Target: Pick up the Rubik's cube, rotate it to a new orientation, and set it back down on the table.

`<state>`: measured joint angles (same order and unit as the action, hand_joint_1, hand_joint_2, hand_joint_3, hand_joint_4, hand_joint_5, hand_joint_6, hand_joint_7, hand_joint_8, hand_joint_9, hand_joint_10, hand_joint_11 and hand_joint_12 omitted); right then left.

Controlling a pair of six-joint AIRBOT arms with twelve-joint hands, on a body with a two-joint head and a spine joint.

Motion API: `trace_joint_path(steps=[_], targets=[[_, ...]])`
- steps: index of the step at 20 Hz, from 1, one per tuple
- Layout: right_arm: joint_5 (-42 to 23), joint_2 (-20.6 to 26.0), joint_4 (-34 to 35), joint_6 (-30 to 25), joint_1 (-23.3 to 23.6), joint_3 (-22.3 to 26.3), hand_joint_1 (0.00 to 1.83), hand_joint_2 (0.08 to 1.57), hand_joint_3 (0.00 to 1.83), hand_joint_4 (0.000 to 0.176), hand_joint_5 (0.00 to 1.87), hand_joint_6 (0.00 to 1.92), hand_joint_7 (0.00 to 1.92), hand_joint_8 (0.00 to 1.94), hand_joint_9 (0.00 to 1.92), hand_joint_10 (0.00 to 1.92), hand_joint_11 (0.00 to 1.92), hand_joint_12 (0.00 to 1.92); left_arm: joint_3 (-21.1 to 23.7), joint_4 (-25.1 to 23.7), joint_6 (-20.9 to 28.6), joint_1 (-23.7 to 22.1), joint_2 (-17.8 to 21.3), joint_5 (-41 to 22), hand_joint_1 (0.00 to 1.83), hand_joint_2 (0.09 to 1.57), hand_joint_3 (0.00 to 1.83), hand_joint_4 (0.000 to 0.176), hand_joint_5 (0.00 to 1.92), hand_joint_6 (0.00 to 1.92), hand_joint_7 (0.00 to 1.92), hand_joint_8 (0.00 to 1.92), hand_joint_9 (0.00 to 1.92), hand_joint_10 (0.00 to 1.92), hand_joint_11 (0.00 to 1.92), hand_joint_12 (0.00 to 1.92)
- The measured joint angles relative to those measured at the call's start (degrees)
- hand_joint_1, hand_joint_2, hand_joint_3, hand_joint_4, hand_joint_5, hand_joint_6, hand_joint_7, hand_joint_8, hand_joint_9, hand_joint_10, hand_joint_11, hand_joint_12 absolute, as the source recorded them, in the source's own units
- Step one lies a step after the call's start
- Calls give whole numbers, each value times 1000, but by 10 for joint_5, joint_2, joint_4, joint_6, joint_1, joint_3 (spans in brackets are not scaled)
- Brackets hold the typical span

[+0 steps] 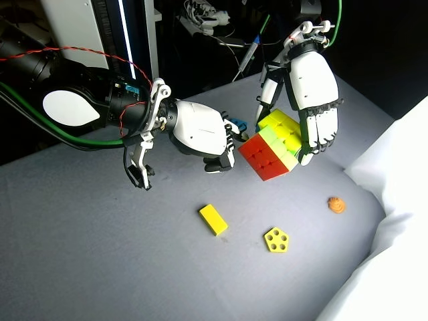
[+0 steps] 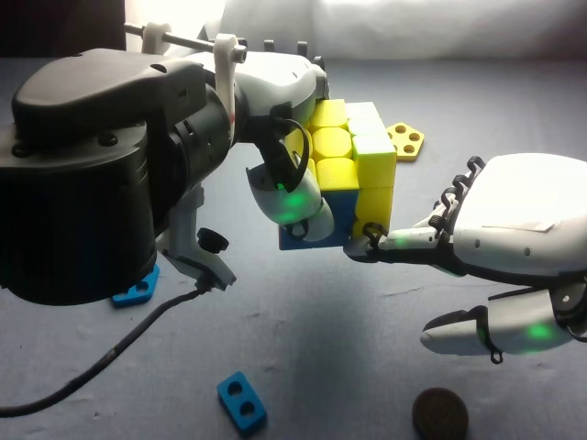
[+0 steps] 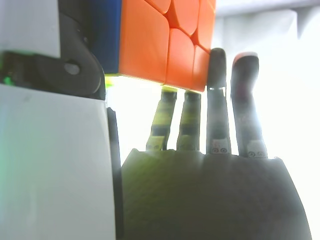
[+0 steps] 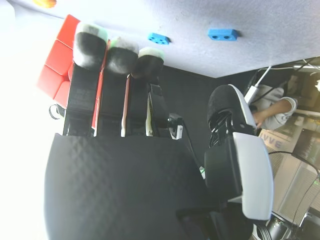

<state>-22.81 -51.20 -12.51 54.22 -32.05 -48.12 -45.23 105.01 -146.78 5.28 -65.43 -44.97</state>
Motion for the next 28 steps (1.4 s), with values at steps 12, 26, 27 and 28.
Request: trace_joint_path(steps=[12, 26, 27, 28], targets=[[14, -19, 24, 10, 6, -9, 178, 1253, 0, 0, 194, 6, 668, 1866, 862, 1921, 815, 1921, -1, 1, 0, 0, 0, 1, 1096, 1366, 0, 0, 621, 1465, 483, 1889, 336, 1908, 261, 1921], [24, -39, 39, 14, 8, -28, 127, 1266, 3, 0, 182, 2, 664, 1882, 853, 1921, 814, 1921, -1, 0, 4, -1, 0, 3, 1068, 1381, 3, 0, 595, 1543, 462, 1883, 335, 1921, 289, 1921], [26, -39, 39, 14, 8, -28, 130, 1263, 2, 0, 185, 3, 656, 1878, 840, 1921, 804, 1921, -1, 0, 4, -1, 0, 3, 1059, 1389, 5, 0, 588, 1571, 444, 1889, 321, 1918, 268, 1921], [26, -38, 35, 14, 7, -26, 151, 1258, 0, 0, 180, 2, 656, 1866, 836, 1921, 795, 1921, -1, 0, 5, -1, 0, 4, 1075, 1380, 0, 0, 607, 1529, 458, 1883, 320, 1905, 272, 1921]])
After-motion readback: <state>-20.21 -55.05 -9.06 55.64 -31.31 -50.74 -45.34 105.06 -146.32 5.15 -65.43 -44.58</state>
